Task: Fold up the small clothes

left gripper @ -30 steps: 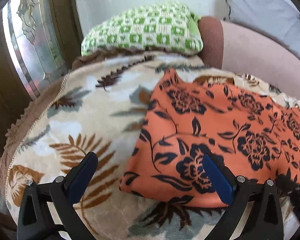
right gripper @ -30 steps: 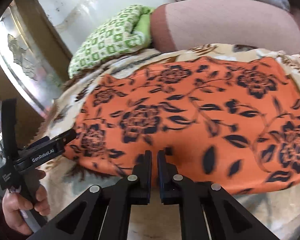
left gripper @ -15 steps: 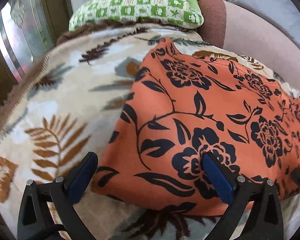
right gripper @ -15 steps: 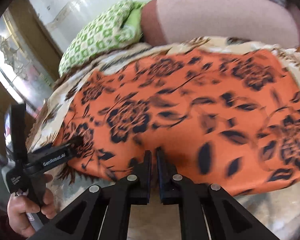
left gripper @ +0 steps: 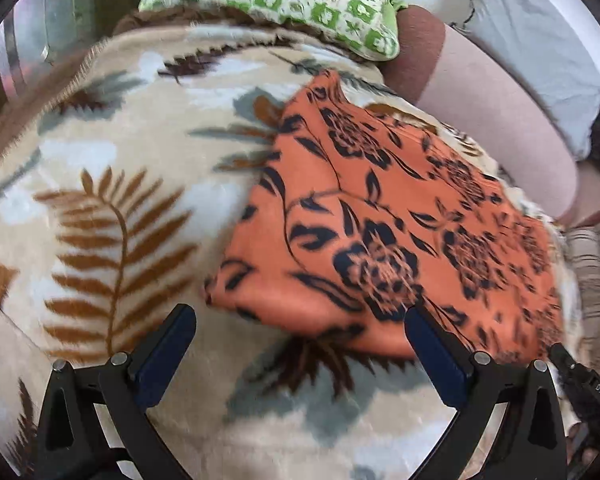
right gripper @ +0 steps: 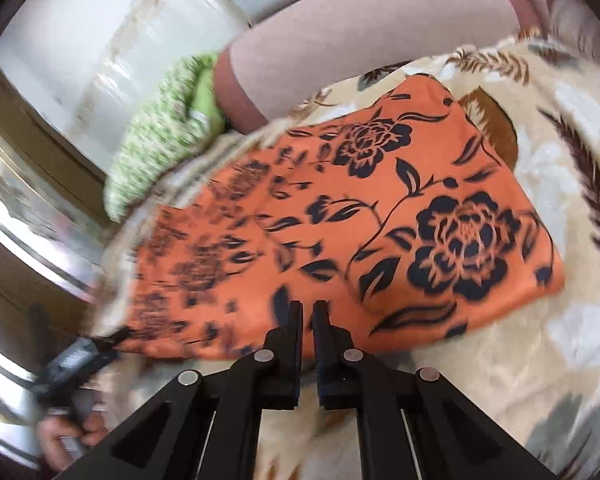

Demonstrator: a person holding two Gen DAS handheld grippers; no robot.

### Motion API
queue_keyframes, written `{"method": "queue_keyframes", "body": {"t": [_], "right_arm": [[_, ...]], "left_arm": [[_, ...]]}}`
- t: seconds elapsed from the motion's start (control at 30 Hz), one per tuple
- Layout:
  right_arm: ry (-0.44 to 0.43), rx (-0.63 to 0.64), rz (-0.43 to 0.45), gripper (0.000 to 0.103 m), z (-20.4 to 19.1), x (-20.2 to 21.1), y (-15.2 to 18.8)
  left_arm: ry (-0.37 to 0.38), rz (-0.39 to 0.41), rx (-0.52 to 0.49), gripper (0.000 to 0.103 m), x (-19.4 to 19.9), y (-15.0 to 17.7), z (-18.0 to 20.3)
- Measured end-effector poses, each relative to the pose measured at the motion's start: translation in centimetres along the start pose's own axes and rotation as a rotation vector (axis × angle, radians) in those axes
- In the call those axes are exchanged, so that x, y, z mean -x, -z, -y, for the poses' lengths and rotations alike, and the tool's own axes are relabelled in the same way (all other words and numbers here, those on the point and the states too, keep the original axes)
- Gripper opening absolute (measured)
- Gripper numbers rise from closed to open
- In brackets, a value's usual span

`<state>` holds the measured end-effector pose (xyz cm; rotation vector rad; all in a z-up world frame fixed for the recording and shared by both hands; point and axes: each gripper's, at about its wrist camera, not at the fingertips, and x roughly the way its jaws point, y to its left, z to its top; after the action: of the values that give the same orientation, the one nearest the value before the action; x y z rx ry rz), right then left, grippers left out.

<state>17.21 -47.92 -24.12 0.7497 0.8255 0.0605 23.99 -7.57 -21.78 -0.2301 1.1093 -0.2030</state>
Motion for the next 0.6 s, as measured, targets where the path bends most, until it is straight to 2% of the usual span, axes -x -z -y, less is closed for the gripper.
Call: {"method": "queue_keyframes", "body": {"t": [0.07,0.13,0.17,0.2,0.3,0.4,0.53,0.6], "right_arm": [[-0.038,-0.059,0.002,0.011,0.8,1.3,0.5],[-0.081,-0.134,0.009,0.044,2.1,2.0,0.9],[-0.104,-0.182,0.021,0.085,2.7,2.2,1.0],[-0.121,-0.247,0.047,0.094,3.5,2.5,1.4],[-0.148,-0.336,0.058,0.094,4.6,2.1,1.6],[-0.118,-0.430,0.105,0.092,6.2,1.5,1.6],[-0.160,-0.555,0.121,0.090,8.1,0.4,1.6],[-0.155,-0.557,0.126,0.083,8.2,-0.2,1.4]], "left_arm": [[0.058,-0.064,0.038,0.103,-0.3,0.4,-1.0],[0.097,-0.103,0.094,0.103,-0.6,0.7,-2.1],[0.124,-0.107,0.121,0.103,-0.5,0.7,-2.6],[0.152,-0.105,0.142,0.103,-0.3,0.7,-2.9],[0.250,-0.133,0.227,0.103,-0.7,0.3,-3.7],[0.291,-0.097,0.320,0.103,-1.2,-0.3,-4.1],[0.466,-0.130,0.418,0.103,-2.7,-0.9,-3.5],[0.488,-0.152,0.417,0.103,-3.5,-0.9,-2.9]]}}
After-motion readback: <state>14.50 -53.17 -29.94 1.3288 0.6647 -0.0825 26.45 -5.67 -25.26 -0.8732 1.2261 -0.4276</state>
